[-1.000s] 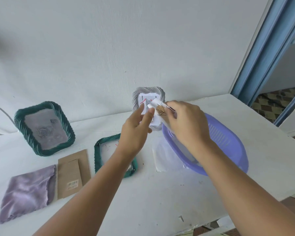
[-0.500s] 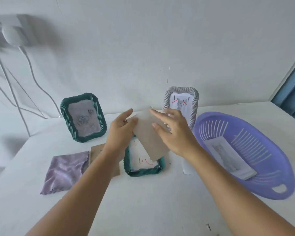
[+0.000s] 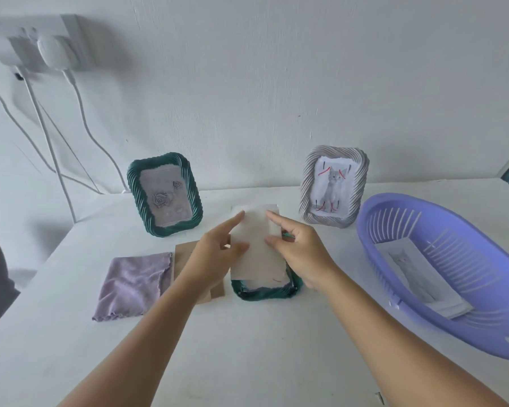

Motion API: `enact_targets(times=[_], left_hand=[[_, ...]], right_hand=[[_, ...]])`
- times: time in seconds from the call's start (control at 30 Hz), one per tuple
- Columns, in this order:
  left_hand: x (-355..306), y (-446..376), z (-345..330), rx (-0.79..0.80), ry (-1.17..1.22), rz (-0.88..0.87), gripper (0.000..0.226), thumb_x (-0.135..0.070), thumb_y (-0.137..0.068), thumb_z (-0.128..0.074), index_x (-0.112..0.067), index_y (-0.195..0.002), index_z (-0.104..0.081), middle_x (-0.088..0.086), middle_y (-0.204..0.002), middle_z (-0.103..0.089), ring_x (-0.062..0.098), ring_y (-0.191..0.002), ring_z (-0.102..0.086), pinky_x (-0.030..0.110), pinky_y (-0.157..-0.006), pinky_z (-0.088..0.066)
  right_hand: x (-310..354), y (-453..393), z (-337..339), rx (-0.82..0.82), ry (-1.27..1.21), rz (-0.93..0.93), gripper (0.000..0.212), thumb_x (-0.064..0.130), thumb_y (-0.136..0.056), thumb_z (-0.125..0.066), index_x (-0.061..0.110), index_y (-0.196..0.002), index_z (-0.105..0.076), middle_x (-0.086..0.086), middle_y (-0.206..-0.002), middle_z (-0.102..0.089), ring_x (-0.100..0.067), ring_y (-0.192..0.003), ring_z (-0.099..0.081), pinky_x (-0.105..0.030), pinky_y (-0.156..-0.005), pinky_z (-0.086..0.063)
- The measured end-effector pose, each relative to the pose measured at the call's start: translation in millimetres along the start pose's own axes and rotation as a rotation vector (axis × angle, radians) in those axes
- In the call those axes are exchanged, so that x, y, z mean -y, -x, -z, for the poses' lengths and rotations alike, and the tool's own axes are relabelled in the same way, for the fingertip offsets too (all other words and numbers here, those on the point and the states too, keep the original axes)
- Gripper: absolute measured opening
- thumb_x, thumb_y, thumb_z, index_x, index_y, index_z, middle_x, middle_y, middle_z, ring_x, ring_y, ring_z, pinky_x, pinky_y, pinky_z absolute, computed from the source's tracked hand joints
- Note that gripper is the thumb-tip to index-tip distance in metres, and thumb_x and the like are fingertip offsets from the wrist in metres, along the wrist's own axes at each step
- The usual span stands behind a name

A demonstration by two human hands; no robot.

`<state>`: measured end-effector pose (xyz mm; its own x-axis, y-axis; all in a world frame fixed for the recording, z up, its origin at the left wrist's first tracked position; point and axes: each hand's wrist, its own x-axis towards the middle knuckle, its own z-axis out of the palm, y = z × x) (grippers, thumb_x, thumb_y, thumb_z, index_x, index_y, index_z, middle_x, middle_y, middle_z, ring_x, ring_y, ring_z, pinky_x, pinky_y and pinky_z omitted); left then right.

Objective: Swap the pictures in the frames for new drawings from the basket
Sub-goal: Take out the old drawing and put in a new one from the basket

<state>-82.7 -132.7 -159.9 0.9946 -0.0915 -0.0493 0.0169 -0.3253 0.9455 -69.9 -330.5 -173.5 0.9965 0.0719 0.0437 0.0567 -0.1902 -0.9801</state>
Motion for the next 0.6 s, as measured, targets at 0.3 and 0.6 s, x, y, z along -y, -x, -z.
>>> enact_targets(times=[0.3,0.6], left_hand=[[15.9,0.6,-0.9,-0.044,-0.286,-0.032,0.059,-0.034,-0.092,-0.071,-0.049,-0.145,-0.048,-0.011,-0.056,-0.044,0.003,-0.054,-0.040,0.024,-0.058,-0.031],[21.9,-4.2,-3.6,-0.079,-0.532,-0.012,0.052,-0.045,-0.092,-0.066,-0.050,-0.142,-0.051,-0.016,-0.081,-0.068,0.003,-0.087,-0.060,0.039,-0.098,-0.044]], right_hand=[[-12.5,1.9,11.5,0.052,0.142,-0.009,0.051,0.011,-0.092,-0.071,0.041,-0.133,-0.064,0.019,-0.045,-0.030,-0.005,-0.048,-0.029,-0.016,-0.057,-0.030],[-7.9,-6.9,17.4,0.135,0.456,0.036,0.052,0.019,-0.094,-0.066,0.041,-0.140,-0.058,0.014,-0.055,-0.040,0.004,-0.053,-0.047,-0.007,-0.060,-0.035]])
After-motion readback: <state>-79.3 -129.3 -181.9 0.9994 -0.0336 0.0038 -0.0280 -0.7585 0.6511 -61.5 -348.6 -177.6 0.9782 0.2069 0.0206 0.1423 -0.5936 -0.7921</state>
